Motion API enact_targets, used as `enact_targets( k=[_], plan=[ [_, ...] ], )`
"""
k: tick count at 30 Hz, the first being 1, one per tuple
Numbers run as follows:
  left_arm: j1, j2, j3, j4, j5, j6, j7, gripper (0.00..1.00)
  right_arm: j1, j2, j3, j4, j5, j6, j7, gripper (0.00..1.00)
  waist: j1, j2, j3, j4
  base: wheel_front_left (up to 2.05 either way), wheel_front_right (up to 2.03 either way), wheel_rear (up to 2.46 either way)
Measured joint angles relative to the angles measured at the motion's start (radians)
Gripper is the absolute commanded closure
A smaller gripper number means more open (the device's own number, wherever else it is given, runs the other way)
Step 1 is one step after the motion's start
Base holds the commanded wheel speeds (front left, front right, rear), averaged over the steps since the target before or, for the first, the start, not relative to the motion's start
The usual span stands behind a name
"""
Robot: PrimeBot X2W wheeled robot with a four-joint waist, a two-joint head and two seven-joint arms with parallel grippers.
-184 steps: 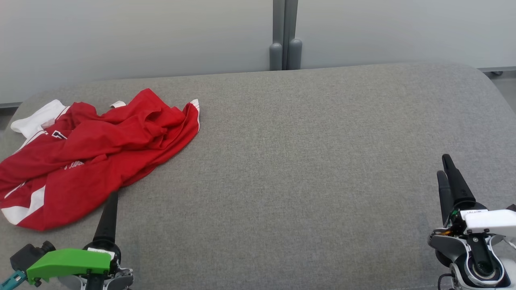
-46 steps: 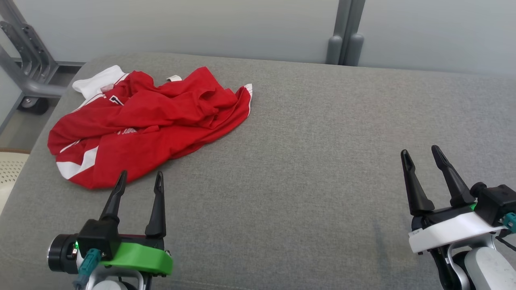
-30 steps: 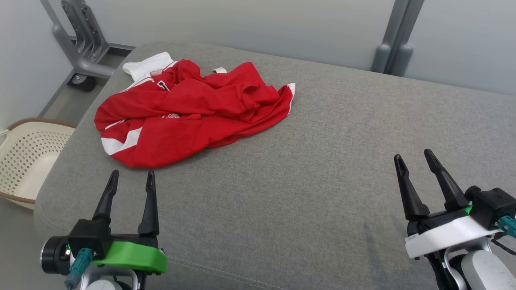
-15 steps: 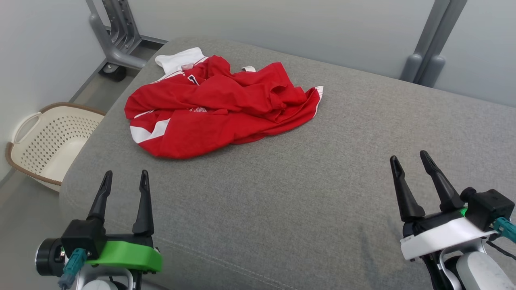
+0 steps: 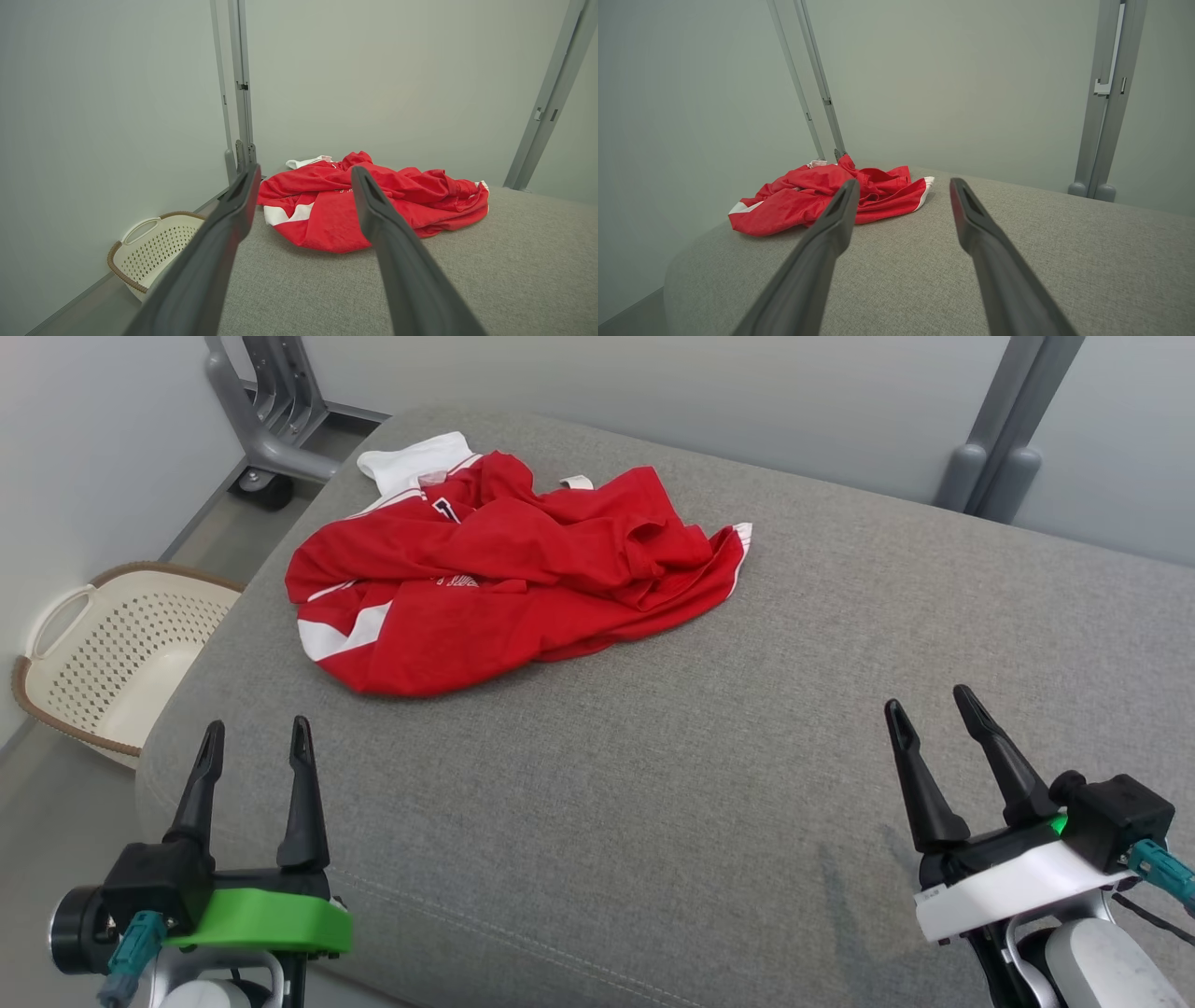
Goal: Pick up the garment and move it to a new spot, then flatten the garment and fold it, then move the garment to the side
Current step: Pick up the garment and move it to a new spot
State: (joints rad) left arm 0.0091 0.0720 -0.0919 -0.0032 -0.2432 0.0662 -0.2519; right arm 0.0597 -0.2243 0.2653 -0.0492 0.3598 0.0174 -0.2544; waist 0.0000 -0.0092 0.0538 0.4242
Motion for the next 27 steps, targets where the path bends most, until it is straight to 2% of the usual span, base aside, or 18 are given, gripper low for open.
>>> enact_targets(
  k=[6, 11, 27],
  plan=[
    [-0.052, 0.012, 0.011, -0.006, -0.016, -0.006, 0.004, 0.00, -0.033, -0.005, 0.006, -0.016, -0.003, 0.008, 0.001, 0.00, 0.0000, 0.0000, 0.031, -0.016, 0.00, 0.00, 0.00],
    [-0.144, 0.027, 0.036, 0.000, -0.053, -0.014, 0.047, 0.00, -0.059, -0.012, 0.006, -0.040, -0.011, 0.008, 0.006, 0.00, 0.0000, 0.0000, 0.068, -0.041, 0.00, 0.00, 0.00],
    [-0.428, 0.043, 0.082, 0.161, -0.155, -0.035, 0.220, 0.00, -0.142, -0.030, -0.007, -0.065, -0.013, 0.018, 0.010, 0.00, 0.0000, 0.0000, 0.189, -0.167, 0.00, 0.00, 0.00]
  ],
)
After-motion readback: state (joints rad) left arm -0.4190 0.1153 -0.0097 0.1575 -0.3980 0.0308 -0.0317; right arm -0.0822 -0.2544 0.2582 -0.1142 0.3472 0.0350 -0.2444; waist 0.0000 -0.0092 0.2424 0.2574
